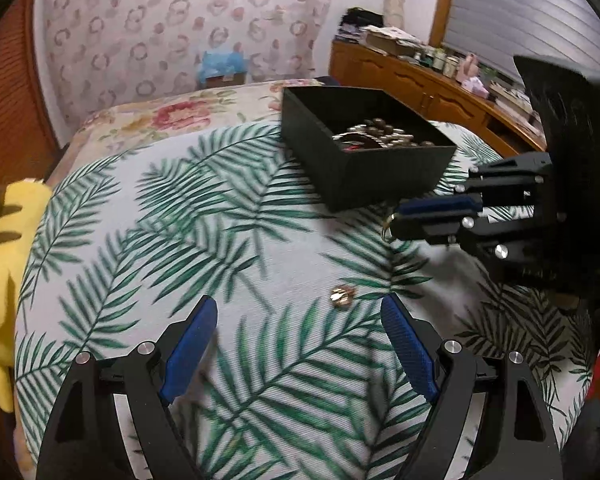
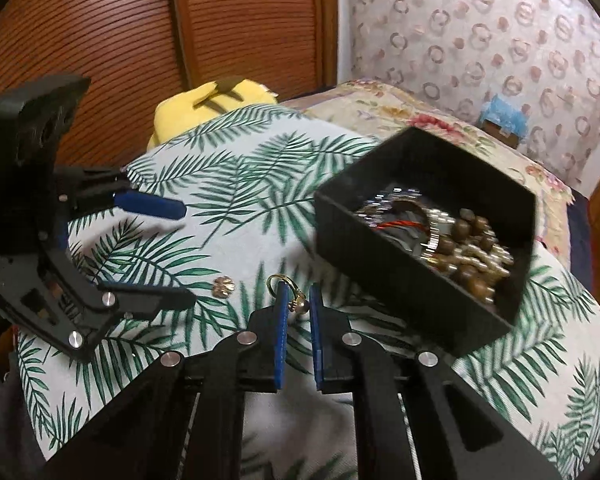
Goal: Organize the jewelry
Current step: 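Grasp the gold flower earring with the left gripper while the right holds the ring, then lower the earring and ring into the black box and open both grippers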
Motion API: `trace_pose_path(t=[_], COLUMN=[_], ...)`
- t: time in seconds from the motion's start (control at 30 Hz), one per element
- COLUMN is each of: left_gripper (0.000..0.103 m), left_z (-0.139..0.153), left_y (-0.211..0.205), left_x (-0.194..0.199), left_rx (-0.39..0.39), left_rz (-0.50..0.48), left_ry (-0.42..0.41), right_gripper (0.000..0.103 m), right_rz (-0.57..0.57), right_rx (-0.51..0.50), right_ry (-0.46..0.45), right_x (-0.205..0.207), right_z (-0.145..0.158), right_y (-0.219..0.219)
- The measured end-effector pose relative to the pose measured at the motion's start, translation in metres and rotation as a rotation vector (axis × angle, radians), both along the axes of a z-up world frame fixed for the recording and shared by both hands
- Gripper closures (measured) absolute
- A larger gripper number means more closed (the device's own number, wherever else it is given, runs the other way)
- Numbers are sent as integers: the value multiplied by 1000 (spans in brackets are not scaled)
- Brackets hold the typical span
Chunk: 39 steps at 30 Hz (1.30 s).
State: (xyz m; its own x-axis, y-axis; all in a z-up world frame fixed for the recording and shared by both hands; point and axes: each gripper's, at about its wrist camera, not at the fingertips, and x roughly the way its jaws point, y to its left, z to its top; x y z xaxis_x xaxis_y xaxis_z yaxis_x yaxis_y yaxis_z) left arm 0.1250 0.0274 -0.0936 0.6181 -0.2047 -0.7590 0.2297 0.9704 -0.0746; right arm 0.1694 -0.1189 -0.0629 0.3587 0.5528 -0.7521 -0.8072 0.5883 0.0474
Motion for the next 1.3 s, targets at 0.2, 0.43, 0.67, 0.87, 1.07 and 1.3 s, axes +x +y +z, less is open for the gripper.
trace_pose_path(t=[0.2,0.43,0.67,0.87,1.07,1.3], left_gripper=[44,81,89,89,89,89], left_z=[-3,-10,1,21,41,51], left_y=[-20,-28,-25,-23,-28,-35], left_x=[2,7,10,21,40,63], left_rx=[20,61,48,36,35,38], left_rz=[-50,-56,-54,-41,-44,-43], left_ry=[-3,5,-11,-62,-113,-138], right_gripper=[91,91,91,91,91,91], right_rz=[-44,-62,-60,-89,-131,-175], right_rx=[7,17,35,60,76,73], right_ry=[-5,-6,-28,-67,-109,-103], right_x=[6,10,9,20,41,70], right_z=[3,2,12,31,47,45], right_y=[-21,-28,-30,-38,-43,-46])
